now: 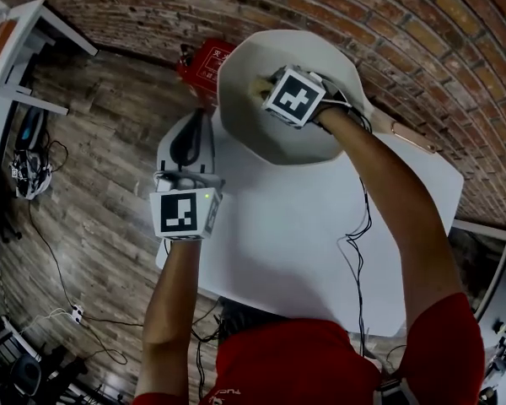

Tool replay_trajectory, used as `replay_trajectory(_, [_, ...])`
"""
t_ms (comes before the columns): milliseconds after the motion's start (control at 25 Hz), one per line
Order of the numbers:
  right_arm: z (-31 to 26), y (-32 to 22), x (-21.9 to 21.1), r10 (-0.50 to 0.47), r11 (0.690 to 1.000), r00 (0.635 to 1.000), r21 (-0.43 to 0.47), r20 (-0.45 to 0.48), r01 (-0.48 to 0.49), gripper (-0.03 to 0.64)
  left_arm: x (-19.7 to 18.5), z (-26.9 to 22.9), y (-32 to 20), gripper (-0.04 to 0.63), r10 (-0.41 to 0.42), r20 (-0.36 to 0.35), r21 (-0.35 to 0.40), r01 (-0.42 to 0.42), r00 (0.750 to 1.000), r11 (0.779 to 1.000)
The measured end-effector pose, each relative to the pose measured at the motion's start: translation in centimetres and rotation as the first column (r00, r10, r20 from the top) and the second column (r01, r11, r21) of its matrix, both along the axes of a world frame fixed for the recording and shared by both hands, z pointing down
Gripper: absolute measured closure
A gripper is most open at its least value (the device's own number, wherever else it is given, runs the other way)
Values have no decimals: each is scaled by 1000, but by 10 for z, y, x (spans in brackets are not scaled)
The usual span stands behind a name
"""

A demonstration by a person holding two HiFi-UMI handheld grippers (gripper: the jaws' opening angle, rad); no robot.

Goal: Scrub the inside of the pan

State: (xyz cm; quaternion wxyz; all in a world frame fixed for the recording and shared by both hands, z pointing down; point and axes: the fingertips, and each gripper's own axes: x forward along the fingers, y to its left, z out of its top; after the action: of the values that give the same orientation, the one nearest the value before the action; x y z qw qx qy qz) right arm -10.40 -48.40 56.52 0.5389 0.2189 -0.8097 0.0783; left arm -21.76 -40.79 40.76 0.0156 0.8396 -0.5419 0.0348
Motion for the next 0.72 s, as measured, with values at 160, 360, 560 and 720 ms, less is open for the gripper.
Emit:
replay_trajectory(160, [-5,-26,21,66,995,996,76,-56,-62,529,0,0,5,580,2,11,-4,-2,1000,1000])
replay_trajectory(360, [-14,-2,10,7,1000,1000,11,16,-8,529,3,-8,4,580,0,3,10,0,1000,1000])
replay_trajectory(560, [-29,63,-12,-176,983,983,-48,48,179,529,4,-13,8,580,-3,-23,14,3,1000,1000])
replay_trajectory(720, [-20,90,-16,-239,966,970,-96,30,241,529,10,-14,12,580,4,-27,19,-3,1000,1000])
